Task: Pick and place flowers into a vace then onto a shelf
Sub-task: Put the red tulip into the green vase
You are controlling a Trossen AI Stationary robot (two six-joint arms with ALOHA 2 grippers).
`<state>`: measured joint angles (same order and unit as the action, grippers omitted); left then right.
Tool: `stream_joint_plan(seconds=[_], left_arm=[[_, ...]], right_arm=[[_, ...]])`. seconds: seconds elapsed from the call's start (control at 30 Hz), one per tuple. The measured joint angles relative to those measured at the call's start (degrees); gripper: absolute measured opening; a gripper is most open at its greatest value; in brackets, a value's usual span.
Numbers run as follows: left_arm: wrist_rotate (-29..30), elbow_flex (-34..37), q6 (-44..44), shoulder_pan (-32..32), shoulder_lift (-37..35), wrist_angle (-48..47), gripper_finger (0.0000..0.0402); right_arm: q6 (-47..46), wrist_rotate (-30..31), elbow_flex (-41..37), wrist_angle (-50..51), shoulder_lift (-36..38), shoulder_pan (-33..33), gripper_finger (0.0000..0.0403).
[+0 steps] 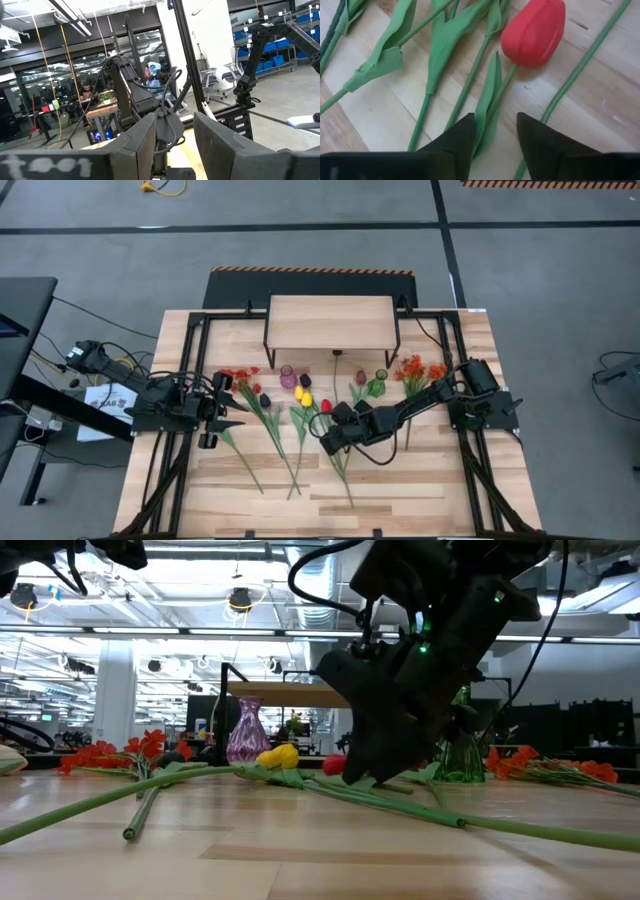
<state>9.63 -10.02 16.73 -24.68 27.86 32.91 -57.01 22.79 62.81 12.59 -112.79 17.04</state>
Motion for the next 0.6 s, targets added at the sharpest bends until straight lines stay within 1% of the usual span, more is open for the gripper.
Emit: stream_joint_plan(seconds=[0.37,0.6], left_arm=[[0.0,0.0,0.0,0.01,0.02,0.0,0.0126],[0.0,0.0,0.0,0.0,0.0,0.0,0.0126]], right_arm=[[0.27,-0.1,0.0,0.33,-0.02,0.06,0.0064],[1.23,-0.15,0.0,-0.13,-0.02,0.11,0.0006]])
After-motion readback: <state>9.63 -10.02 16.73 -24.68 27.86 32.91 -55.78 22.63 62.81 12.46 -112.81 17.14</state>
